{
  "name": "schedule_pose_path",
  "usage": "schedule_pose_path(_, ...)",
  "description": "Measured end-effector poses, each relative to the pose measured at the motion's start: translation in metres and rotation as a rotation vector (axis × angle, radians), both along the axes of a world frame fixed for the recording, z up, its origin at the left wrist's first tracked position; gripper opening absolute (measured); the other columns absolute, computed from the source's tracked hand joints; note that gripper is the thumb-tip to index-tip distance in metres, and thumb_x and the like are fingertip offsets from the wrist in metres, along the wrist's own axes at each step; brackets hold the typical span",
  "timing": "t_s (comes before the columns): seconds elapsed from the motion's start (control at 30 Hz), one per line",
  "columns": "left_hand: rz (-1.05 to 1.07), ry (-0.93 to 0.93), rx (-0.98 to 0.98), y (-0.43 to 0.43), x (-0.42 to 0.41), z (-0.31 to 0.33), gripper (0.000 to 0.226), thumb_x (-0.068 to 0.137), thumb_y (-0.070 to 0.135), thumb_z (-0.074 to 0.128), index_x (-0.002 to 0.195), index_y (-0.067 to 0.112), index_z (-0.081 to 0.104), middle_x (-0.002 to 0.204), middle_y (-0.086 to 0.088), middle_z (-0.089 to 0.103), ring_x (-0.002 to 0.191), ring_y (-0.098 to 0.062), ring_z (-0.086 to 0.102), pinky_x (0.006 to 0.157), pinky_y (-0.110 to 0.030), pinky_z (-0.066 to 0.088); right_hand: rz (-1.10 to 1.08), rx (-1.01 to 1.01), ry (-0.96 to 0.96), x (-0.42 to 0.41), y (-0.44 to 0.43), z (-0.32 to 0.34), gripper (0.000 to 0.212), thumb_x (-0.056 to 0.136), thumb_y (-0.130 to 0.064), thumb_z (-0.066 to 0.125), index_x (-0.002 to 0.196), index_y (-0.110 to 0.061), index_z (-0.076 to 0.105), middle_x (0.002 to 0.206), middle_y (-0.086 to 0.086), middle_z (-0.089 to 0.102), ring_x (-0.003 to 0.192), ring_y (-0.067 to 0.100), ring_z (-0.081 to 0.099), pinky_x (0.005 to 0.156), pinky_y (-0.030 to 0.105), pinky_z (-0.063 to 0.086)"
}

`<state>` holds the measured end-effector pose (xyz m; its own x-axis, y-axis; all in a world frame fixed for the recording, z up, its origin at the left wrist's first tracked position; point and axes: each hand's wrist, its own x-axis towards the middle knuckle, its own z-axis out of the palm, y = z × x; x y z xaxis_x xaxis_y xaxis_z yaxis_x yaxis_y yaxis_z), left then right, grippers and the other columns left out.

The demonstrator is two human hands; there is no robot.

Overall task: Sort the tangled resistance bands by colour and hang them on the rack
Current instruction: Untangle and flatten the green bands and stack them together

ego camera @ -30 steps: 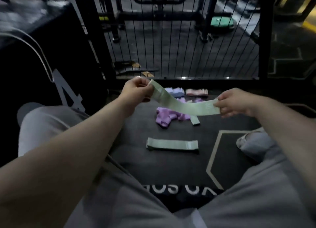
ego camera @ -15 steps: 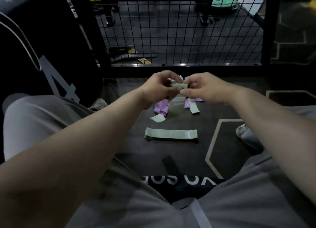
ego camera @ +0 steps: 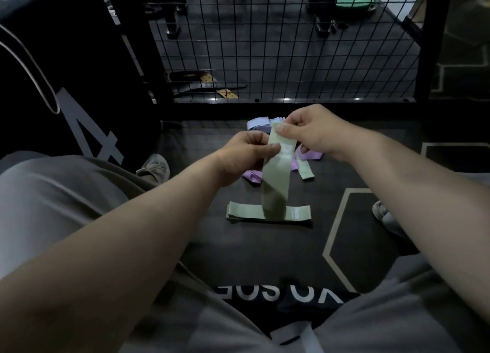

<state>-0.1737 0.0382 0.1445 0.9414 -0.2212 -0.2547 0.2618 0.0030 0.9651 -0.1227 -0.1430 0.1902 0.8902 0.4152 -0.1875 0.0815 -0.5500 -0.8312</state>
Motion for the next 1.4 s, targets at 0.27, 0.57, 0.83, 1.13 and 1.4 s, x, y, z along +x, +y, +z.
schedule_pose_path(0.27,-0.125,0.288,0.256,0.028,0.013,-0.054,0.021,0.087,0.01,0.076,0.106,0.003,0.071,0.088,-0.008,0.072,0.077,-0.022,0.07,0.073,-0.038,0.06,-0.463,0.259,0.225,0.037,-0.018,-0.059,0.023,0.096,-0.029,0.064,0.095,-0.008,0.073,0.085,0.012,0.067,0.067,0.022,0.062,0.066,0.036,0.05)
schedule_pose_path(0.57,-0.097,0.507,0.633,0.074,0.04,-0.109,0.013,0.085,0.016,0.08,0.09,0.009,0.071,0.071,-0.009,0.067,0.05,-0.014,0.062,0.055,-0.026,0.052,-0.936,0.147,0.484,0.04,-0.047,-0.179,0.025,0.1,-0.023,0.06,0.077,-0.014,0.058,0.074,0.007,0.06,0.049,0.013,0.052,0.033,0.014,0.035)
schedule_pose_path(0.83,0.127,0.544,0.703,0.05,0.048,-0.202,0.011,0.088,0.0,0.064,0.095,0.008,0.067,0.084,-0.018,0.065,0.056,-0.023,0.055,0.042,-0.023,0.045,-0.864,-0.127,0.513,0.023,-0.046,-0.26,0.022,0.098,-0.022,0.057,0.098,-0.004,0.069,0.093,0.017,0.068,0.074,0.027,0.066,0.068,0.04,0.06)
schedule_pose_path(1.13,0.089,0.503,0.912,0.043,0.043,-0.26,0.027,0.087,0.015,0.07,0.114,0.013,0.068,0.114,-0.011,0.069,0.104,-0.03,0.066,0.093,-0.038,0.055,-0.609,-0.51,0.404,0.016,-0.061,-0.3,0.013,0.095,-0.026,0.062,0.099,-0.015,0.067,0.106,0.007,0.068,0.103,0.027,0.063,0.084,0.03,0.045)
schedule_pose_path(1.4,-0.049,0.383,1.036,0.034,0.036,-0.271,0.036,0.093,0.018,0.062,0.129,0.014,0.058,0.133,-0.015,0.039,0.109,-0.038,0.058,0.102,-0.036,0.043,-0.542,-0.6,0.372,0.013,-0.061,-0.315,0.015,0.094,-0.027,0.059,0.105,-0.016,0.059,0.11,0.01,0.064,0.103,0.031,0.061,0.083,0.035,0.047)
